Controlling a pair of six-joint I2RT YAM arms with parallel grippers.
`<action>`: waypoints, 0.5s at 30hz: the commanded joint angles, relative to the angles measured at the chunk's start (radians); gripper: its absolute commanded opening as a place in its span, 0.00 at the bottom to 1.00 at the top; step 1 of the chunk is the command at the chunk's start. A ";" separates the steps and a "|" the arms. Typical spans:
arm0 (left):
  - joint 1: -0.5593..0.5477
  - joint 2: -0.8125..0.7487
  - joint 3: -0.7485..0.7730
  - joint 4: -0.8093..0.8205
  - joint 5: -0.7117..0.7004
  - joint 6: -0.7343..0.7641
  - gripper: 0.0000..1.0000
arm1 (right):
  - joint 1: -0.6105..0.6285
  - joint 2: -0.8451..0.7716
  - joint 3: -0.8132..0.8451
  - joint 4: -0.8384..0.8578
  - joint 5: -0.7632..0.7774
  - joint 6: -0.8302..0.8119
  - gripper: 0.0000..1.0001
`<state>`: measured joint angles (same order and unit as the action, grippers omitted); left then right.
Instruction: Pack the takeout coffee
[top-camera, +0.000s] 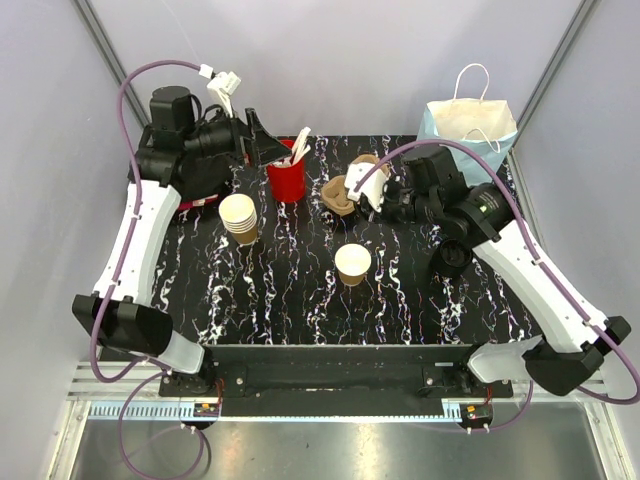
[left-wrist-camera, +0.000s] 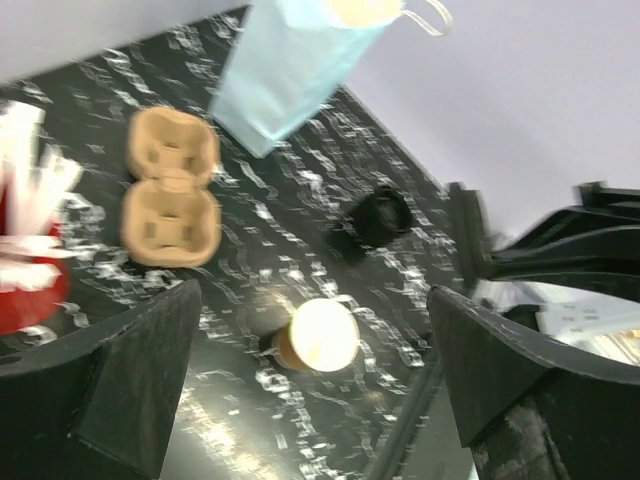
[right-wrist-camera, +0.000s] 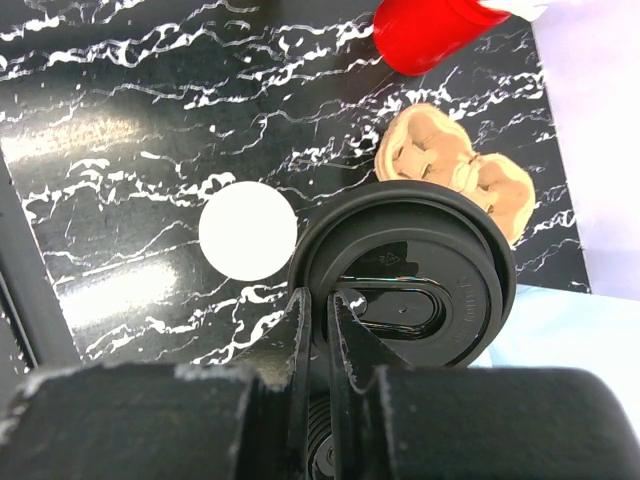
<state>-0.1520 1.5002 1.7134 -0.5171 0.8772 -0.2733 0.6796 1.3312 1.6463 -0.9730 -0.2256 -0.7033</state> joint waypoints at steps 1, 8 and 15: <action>-0.001 -0.041 0.058 -0.101 -0.145 0.155 0.99 | -0.002 0.026 -0.025 -0.026 0.009 -0.019 0.00; 0.002 -0.123 0.083 -0.231 -0.334 0.359 0.99 | -0.002 0.118 0.007 -0.059 -0.007 -0.030 0.00; 0.046 -0.187 0.009 -0.225 -0.374 0.345 0.99 | -0.002 0.129 0.027 -0.087 -0.012 -0.039 0.00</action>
<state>-0.1383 1.3689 1.7454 -0.7620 0.5697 0.0406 0.6796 1.4815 1.6321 -1.0447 -0.2283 -0.7235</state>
